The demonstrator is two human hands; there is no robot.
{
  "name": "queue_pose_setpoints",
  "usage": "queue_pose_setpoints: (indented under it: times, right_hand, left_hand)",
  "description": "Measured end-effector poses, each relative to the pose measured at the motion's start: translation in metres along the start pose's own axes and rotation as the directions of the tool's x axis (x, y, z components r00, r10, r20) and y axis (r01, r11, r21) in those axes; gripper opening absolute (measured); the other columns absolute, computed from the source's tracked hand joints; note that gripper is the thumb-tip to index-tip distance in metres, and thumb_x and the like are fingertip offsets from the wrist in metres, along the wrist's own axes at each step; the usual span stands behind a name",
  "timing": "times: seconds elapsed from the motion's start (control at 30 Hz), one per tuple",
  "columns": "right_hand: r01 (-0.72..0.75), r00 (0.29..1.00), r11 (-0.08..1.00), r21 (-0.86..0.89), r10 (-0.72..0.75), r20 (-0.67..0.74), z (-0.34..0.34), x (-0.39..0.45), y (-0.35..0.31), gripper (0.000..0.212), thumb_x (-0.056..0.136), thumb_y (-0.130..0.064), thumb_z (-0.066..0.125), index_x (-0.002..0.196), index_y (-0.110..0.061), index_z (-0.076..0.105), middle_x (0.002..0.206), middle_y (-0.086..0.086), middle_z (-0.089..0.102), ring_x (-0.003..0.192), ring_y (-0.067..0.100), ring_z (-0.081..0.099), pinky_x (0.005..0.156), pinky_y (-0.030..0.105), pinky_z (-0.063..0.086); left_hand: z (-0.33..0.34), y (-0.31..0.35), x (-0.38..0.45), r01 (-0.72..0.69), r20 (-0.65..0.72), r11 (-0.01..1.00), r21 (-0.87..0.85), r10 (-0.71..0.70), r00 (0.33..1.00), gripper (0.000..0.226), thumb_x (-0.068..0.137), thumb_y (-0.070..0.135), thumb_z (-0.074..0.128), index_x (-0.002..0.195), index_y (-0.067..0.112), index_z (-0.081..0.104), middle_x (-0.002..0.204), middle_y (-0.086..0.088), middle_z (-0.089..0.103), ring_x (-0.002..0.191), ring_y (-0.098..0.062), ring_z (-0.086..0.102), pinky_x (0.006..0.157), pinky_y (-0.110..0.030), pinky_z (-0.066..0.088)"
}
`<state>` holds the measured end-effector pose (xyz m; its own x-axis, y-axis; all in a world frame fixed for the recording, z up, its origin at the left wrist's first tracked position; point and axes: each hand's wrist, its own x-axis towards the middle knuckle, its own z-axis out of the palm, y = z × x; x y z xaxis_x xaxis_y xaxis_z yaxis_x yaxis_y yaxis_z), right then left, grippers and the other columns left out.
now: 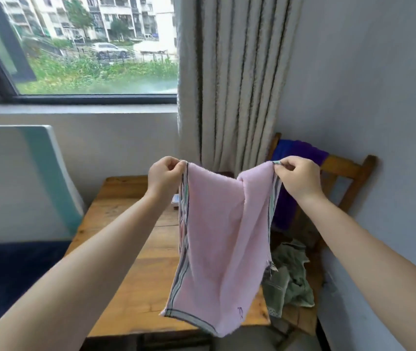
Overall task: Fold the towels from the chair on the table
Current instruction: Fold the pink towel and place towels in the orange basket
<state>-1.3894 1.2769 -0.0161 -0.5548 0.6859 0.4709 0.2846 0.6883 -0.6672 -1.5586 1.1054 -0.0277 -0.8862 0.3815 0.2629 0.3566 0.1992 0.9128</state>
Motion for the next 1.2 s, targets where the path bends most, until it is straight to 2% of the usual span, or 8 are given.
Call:
queue_pose_setpoints:
  times: [0.07,0.27,0.43,0.6,0.73,0.83,1.03,1.2]
  right_hand:
    - [-0.031,0.997,0.999,0.042,0.027,0.078,0.027,-0.006,-0.015,0.018,0.086,-0.009,0.056,0.087,0.006,0.068,0.085,0.020,0.068,0.078,0.025,0.056,0.066,0.027,0.040]
    - [-0.006,0.983,0.996,0.093,-0.011,0.185,0.111,-0.001,-0.048,0.016,0.083,-0.008,0.058,0.076,0.004,0.067,0.067,0.008,0.057,0.070,0.021,0.049,0.053,0.026,0.023]
    - [-0.149,0.972,0.981,0.127,0.121,0.200,0.181,0.052,-0.065,0.014,0.080,-0.007,0.057,0.080,0.001,0.068,0.068,0.010,0.054,0.072,0.021,0.048,0.056,0.026,0.030]
    - [-0.246,0.934,0.969,0.000,0.237,0.269,0.243,0.105,-0.071,0.018,0.077,-0.001,0.049,0.079,0.001,0.066,0.078,0.020,0.057,0.079,0.031,0.053,0.069,0.031,0.040]
    - [-0.219,0.930,0.973,-0.066,0.229,0.287,0.278,0.134,-0.083,0.023,0.080,-0.003,0.049,0.091,0.004,0.068,0.100,0.027,0.065,0.095,0.040,0.057,0.076,0.034,0.044]
    - [-0.173,0.938,0.985,-0.027,0.173,0.301,0.301,0.155,-0.107,0.025,0.085,-0.005,0.047,0.097,0.002,0.067,0.107,0.024,0.064,0.101,0.038,0.056,0.081,0.033,0.044]
    - [-0.057,0.978,0.977,0.205,0.014,0.208,0.331,0.180,-0.161,0.027,0.091,-0.009,0.043,0.106,-0.004,0.065,0.110,0.016,0.066,0.103,0.028,0.057,0.075,0.021,0.036]
    - [-0.053,0.983,0.942,0.332,-0.009,0.184,0.344,0.169,-0.173,0.024,0.091,-0.010,0.045,0.104,-0.004,0.065,0.105,0.014,0.067,0.100,0.026,0.058,0.079,0.023,0.040]
  left_hand:
    - [-0.034,-0.024,-0.003,0.057,-0.040,0.998,0.007,-0.056,0.998,0.013,0.088,0.013,0.056,0.084,0.004,0.064,0.069,-0.002,0.057,0.074,-0.019,0.052,0.071,-0.031,0.043]
    - [-0.101,-0.082,-0.001,0.168,-0.190,0.985,0.033,-0.158,0.969,0.011,0.089,0.015,0.054,0.082,0.010,0.061,0.067,0.007,0.054,0.072,-0.015,0.050,0.070,-0.027,0.040]
    - [-0.146,-0.114,0.032,0.309,-0.398,0.951,0.030,-0.272,0.876,0.015,0.091,0.016,0.049,0.079,0.009,0.053,0.069,0.001,0.052,0.080,-0.024,0.052,0.075,-0.036,0.044]
    - [-0.180,-0.140,0.083,0.486,-0.613,0.861,0.151,-0.304,0.729,0.025,0.094,0.017,0.042,0.099,-0.002,0.057,0.109,-0.022,0.059,0.103,-0.036,0.054,0.085,-0.036,0.043]
    - [-0.186,-0.154,0.120,0.519,-0.645,0.824,0.227,-0.272,0.714,0.028,0.095,0.017,0.040,0.101,-0.004,0.056,0.116,-0.023,0.056,0.104,-0.036,0.053,0.085,-0.036,0.042]
    - [-0.191,-0.153,0.153,0.506,-0.657,0.836,0.214,-0.260,0.708,0.028,0.095,0.018,0.041,0.104,-0.004,0.057,0.117,-0.022,0.056,0.106,-0.034,0.052,0.085,-0.033,0.040]
    - [-0.202,-0.149,0.212,0.273,-0.706,0.955,0.118,-0.113,0.699,0.023,0.095,0.019,0.043,0.099,0.000,0.057,0.106,-0.019,0.060,0.099,-0.031,0.057,0.084,-0.032,0.043]
    - [-0.210,-0.160,0.220,0.188,-0.614,0.982,-0.023,-0.162,0.773,0.015,0.096,0.014,0.042,0.081,0.014,0.047,0.084,-0.005,0.054,0.087,-0.024,0.055,0.090,-0.043,0.048]
